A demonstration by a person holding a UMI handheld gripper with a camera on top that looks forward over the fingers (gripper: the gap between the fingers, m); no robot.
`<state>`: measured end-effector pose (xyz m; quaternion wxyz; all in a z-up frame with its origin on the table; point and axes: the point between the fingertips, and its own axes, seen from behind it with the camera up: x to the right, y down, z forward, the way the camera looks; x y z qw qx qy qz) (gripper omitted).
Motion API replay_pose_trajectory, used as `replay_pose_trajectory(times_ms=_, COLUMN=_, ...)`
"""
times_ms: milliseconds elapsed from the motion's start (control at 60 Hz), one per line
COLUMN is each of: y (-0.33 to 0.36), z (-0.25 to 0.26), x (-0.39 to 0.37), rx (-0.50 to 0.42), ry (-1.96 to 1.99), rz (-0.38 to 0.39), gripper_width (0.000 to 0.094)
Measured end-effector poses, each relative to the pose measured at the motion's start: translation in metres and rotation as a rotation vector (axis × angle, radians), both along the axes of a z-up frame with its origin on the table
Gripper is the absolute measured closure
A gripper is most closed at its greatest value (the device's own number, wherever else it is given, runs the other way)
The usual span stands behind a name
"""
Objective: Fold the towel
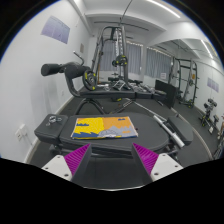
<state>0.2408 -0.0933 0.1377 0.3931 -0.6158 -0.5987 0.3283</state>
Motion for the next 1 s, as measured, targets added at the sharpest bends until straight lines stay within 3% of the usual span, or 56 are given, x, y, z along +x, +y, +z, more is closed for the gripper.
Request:
replay_pose_trajectory(times_ms=500, y=-0.185, z=-0.01, x=-0.053, rx=-0.02, ry=-0.014, rz=0.198, gripper_width=0.0084)
replay_pose_trajectory(times_ms=717, y=-0.2, z=-0.046, x=-0.096, rx=0.0, ry=-0.057, rz=0.195, gripper_width=0.0083)
replay_pose_trajectory(times_ms=1000, y=-0.2, z=-0.113, x=-0.214, rx=-0.004, ry=-0.114, rz=0.154, gripper_width=0.0083)
